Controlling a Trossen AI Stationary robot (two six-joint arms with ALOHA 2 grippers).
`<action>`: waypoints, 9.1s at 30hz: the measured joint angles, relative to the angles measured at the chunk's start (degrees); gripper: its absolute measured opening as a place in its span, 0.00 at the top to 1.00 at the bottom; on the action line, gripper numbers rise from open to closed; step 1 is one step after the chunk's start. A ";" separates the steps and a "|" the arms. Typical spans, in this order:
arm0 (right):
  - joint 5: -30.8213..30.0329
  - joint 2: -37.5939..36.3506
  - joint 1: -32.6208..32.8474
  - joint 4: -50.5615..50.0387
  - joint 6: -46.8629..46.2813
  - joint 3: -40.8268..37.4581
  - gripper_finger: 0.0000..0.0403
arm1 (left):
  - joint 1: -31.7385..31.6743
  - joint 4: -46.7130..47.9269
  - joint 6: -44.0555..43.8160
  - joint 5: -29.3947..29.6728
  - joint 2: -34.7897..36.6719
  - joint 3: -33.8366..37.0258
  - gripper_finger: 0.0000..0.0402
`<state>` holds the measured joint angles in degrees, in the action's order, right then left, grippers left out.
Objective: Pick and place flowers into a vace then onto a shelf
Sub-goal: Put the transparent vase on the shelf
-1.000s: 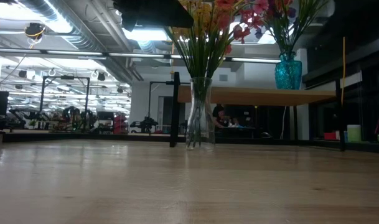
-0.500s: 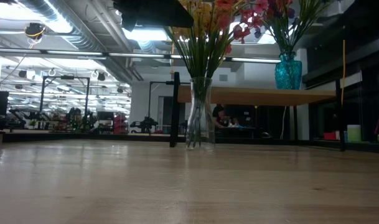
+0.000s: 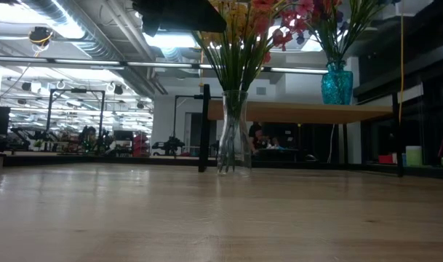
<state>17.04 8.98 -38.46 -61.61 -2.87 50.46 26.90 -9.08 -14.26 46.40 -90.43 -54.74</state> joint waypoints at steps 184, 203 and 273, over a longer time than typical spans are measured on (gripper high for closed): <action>-5.03 -6.71 34.14 62.54 10.86 -49.22 0.98 | -17.38 -25.89 1.56 6.50 -22.12 0.00 0.49; -5.05 -6.71 34.14 62.54 10.88 -49.22 0.98 | -10.76 -11.18 2.93 3.67 -0.53 0.02 0.58; -10.06 -6.73 34.14 61.78 13.96 -49.22 0.98 | -43.44 -13.47 15.12 -22.97 -7.56 -13.11 0.58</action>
<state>6.98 2.24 -4.32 0.16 11.09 1.23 -16.53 -22.55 0.86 23.43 -98.00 -67.85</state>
